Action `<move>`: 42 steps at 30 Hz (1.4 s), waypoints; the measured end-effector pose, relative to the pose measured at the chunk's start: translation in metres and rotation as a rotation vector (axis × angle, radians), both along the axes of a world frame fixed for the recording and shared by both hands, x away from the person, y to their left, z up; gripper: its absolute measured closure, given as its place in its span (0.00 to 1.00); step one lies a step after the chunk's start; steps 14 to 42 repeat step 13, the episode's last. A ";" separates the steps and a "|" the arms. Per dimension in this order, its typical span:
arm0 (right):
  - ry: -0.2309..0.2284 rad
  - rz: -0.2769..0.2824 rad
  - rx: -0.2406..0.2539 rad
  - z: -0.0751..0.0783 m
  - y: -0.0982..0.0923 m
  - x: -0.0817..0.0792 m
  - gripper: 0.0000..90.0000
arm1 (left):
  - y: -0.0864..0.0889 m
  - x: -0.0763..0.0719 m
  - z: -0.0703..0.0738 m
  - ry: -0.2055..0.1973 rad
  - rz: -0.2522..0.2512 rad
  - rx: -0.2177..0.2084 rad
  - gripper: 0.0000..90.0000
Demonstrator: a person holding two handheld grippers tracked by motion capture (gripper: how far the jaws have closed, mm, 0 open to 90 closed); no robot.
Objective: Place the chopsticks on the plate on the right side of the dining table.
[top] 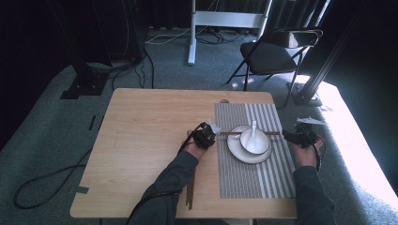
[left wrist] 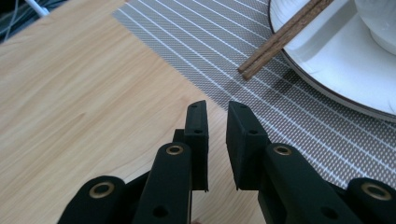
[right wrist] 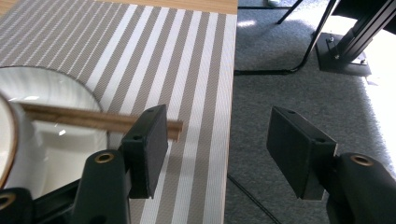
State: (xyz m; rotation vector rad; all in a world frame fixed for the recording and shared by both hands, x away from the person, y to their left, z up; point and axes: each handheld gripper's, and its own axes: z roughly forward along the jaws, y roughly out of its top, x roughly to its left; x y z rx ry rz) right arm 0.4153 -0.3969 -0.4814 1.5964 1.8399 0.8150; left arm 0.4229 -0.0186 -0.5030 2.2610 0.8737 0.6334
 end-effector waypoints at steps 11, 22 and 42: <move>-0.070 0.045 0.016 -0.003 0.005 -0.055 0.42 | 0.040 -0.013 0.006 -0.005 0.035 -0.009 0.87; -0.090 0.061 0.011 0.000 0.009 -0.070 0.42 | 0.050 -0.017 0.006 -0.006 0.043 -0.013 0.86; -0.090 0.061 0.011 0.000 0.009 -0.070 0.42 | 0.050 -0.017 0.006 -0.006 0.043 -0.013 0.86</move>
